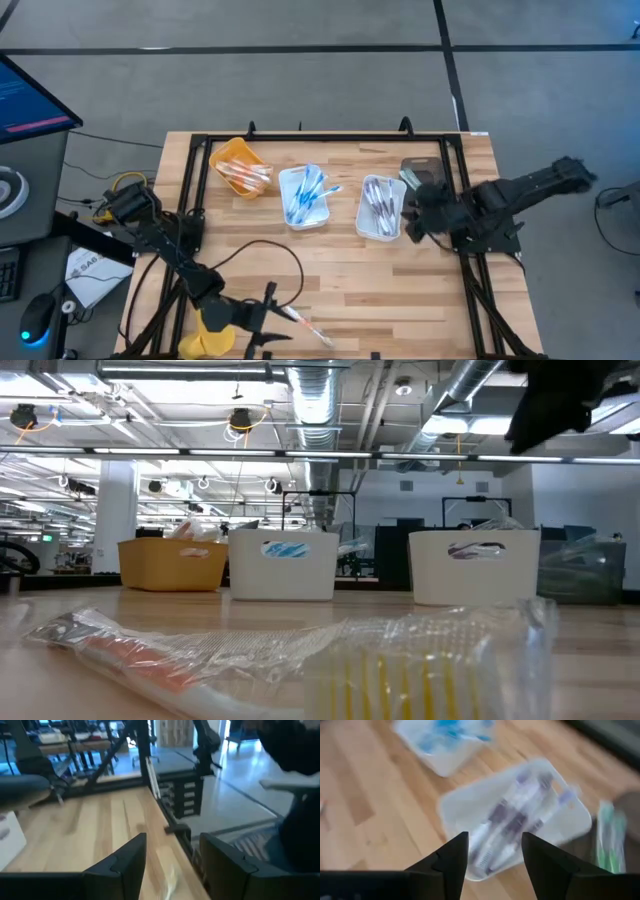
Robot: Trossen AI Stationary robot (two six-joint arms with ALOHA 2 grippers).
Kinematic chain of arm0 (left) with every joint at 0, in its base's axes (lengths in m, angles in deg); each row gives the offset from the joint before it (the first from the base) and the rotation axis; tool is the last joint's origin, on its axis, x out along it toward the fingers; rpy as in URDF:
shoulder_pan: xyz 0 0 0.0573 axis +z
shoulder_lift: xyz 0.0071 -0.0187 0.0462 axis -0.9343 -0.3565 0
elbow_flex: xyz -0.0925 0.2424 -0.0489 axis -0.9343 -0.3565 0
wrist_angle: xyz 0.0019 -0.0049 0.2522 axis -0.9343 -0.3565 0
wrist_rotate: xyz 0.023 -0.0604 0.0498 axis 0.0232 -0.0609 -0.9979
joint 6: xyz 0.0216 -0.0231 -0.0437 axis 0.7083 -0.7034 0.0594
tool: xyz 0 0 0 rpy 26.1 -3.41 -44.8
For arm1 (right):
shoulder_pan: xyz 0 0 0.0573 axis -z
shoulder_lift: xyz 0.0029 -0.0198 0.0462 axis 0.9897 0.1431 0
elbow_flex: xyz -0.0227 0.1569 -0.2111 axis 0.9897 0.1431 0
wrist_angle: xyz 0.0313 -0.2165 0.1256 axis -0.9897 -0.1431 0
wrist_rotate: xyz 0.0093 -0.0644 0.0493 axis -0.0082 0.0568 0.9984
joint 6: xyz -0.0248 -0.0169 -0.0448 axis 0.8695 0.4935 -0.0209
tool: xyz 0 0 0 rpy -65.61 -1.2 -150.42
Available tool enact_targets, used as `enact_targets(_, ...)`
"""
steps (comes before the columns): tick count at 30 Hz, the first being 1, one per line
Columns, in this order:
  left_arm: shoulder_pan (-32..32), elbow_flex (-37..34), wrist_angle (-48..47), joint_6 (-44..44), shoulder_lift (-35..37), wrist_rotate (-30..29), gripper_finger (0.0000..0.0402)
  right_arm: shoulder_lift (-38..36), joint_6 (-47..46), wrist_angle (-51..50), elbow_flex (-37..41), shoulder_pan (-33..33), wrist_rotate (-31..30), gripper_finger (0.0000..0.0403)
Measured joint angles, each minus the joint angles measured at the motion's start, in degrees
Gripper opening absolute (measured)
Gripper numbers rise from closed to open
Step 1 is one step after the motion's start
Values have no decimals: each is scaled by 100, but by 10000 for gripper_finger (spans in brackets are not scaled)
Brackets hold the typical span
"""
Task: Pick & Place Toothbrushes
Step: Put the orange toothbrush into the orange bin
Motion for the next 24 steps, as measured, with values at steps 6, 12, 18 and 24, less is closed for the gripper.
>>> enact_targets(6,185,489,-154,525,0,-65,176,50,-533,7,-27,-2516,-2218,175)
enact_targets(12,247,1131,-1489,483,0,-59,176,576,-1004,49,-28,-4270,-4058,180)
enact_targets(18,247,1662,-3150,-85,0,-24,176,1413,-1435,220,-28,-4722,-4405,178)
enact_targets(24,293,1664,-3475,-277,-404,408,176,2173,-1557,408,-28,-4702,-4653,176)
